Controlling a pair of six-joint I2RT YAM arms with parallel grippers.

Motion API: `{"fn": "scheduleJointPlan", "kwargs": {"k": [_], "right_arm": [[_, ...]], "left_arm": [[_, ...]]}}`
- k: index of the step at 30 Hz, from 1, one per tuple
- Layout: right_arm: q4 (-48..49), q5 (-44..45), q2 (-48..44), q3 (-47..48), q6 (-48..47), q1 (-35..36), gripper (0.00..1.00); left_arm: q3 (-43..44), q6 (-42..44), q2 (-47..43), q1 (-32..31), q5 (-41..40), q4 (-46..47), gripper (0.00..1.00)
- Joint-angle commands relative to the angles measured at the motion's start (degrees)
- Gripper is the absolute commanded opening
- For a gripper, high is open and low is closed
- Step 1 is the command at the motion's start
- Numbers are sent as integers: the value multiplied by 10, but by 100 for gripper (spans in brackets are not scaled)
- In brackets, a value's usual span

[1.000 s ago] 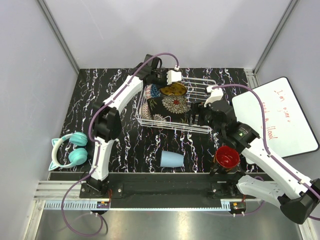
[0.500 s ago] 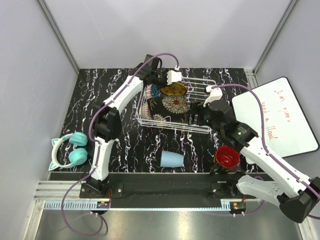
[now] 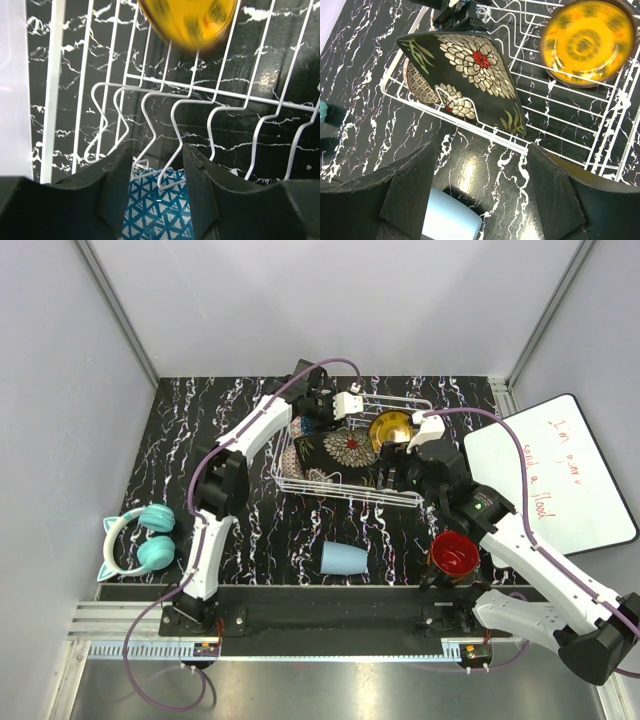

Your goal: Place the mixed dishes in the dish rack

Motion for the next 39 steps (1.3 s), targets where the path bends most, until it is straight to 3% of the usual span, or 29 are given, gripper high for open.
{"fn": "scheduleJointPlan", "kwargs": {"k": [1,8,10,13,16,20,26,31,39], "right_arm": [[10,-3,-7,9,7,-3,81],[10,24,-3,10,-3,-4,82],[10,36,3,14,-4,-7,82],[10,38,9,19,-3,-11,84],[10,56,10,21,-4,-12,83],[10,140,-17,1,8,-16,84],[10,163,-46,-32,23,-43,84],[-2,164,-28,-32,50,-91,84],[-15,90,-7,-14,61,-171,84]], "left_arm": [[8,-3,-12,0,-12,3,50],[15,-11,-25,-1,-7,10,46],[21,-29,-31,-1,4,34,57],[48,-53,-33,-3,22,60,82],[95,-62,-12,-11,45,67,93],[111,-73,2,-25,68,92,98],[88,-121,26,-45,61,188,99],[89,-187,69,-52,-8,328,99],[151,-158,115,-53,30,281,99]]}}
